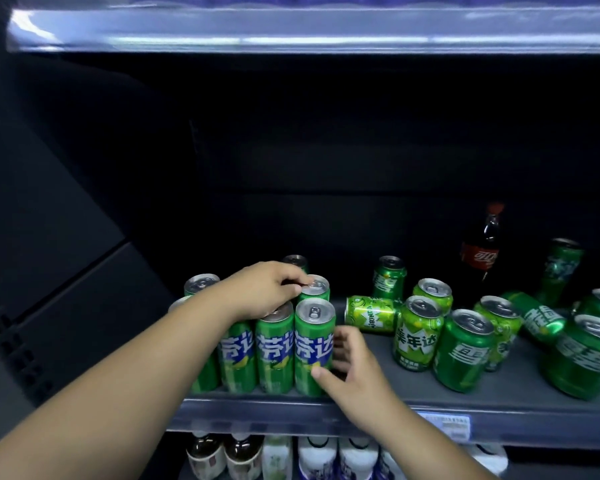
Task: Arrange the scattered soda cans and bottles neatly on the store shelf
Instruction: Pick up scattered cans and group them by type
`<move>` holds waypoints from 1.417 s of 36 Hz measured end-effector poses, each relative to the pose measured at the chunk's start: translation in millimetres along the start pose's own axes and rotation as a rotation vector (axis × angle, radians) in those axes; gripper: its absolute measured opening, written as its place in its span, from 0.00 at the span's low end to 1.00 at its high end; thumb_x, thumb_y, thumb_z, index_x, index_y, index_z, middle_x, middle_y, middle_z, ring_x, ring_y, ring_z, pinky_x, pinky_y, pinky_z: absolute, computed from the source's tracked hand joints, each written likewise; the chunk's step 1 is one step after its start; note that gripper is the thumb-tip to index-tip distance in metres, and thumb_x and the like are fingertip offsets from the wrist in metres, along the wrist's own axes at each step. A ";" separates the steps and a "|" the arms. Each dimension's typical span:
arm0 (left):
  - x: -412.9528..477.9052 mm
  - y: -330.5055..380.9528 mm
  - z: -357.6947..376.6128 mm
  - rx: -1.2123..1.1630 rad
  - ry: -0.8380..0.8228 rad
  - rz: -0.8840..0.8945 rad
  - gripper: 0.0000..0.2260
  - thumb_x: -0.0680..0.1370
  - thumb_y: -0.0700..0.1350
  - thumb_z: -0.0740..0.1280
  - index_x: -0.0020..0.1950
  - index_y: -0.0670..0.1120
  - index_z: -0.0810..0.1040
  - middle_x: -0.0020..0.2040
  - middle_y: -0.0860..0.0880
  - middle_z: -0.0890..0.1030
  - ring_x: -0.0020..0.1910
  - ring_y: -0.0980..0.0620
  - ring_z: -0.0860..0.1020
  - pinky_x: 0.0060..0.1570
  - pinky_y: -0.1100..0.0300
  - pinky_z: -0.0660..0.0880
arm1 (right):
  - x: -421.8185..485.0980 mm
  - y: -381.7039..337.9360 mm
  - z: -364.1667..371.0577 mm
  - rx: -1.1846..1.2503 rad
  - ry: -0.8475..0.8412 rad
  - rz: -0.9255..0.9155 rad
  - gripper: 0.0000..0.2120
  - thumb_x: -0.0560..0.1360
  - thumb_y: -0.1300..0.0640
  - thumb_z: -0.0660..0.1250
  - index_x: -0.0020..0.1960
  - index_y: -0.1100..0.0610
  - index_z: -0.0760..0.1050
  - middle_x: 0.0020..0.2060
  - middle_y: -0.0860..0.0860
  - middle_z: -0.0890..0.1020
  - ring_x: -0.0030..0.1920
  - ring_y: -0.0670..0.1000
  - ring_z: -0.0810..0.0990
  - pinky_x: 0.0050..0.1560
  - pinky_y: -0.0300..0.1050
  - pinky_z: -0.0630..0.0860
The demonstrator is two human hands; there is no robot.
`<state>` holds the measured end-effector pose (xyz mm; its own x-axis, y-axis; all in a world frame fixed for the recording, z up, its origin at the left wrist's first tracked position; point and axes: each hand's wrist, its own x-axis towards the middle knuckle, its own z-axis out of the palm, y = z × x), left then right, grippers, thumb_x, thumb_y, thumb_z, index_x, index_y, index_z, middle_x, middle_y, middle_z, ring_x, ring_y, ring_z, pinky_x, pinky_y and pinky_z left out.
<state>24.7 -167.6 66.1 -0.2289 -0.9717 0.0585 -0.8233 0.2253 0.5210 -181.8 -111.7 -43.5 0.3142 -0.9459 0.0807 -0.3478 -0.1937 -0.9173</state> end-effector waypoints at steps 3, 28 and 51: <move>0.4 -1.0 0.5 0.014 0.013 -0.002 0.09 0.78 0.55 0.64 0.56 0.64 0.79 0.56 0.62 0.81 0.54 0.59 0.79 0.59 0.53 0.76 | -2.0 4.1 4.4 -0.090 0.031 0.006 0.28 0.69 0.46 0.77 0.57 0.32 0.62 0.59 0.38 0.73 0.58 0.41 0.77 0.57 0.37 0.76; 18.4 0.0 -33.3 0.112 0.093 0.021 0.17 0.77 0.55 0.69 0.65 0.56 0.77 0.61 0.57 0.80 0.58 0.57 0.77 0.61 0.58 0.74 | 2.8 2.3 -13.2 -0.534 0.034 -0.169 0.55 0.57 0.17 0.59 0.76 0.34 0.38 0.69 0.27 0.43 0.71 0.36 0.53 0.74 0.42 0.59; 101.4 -29.1 -17.8 0.309 -0.177 -0.029 0.31 0.67 0.50 0.78 0.69 0.54 0.71 0.66 0.52 0.75 0.62 0.51 0.75 0.59 0.59 0.73 | 16.9 5.9 -13.6 -0.488 -0.057 -0.133 0.54 0.58 0.16 0.60 0.71 0.25 0.30 0.72 0.23 0.42 0.71 0.31 0.53 0.73 0.39 0.59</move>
<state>34.7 -273.9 72.0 -0.2672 -0.9568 -0.1149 -0.9429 0.2350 0.2361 -190.5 -132.4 -42.2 0.4264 -0.8919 0.1504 -0.6696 -0.4231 -0.6104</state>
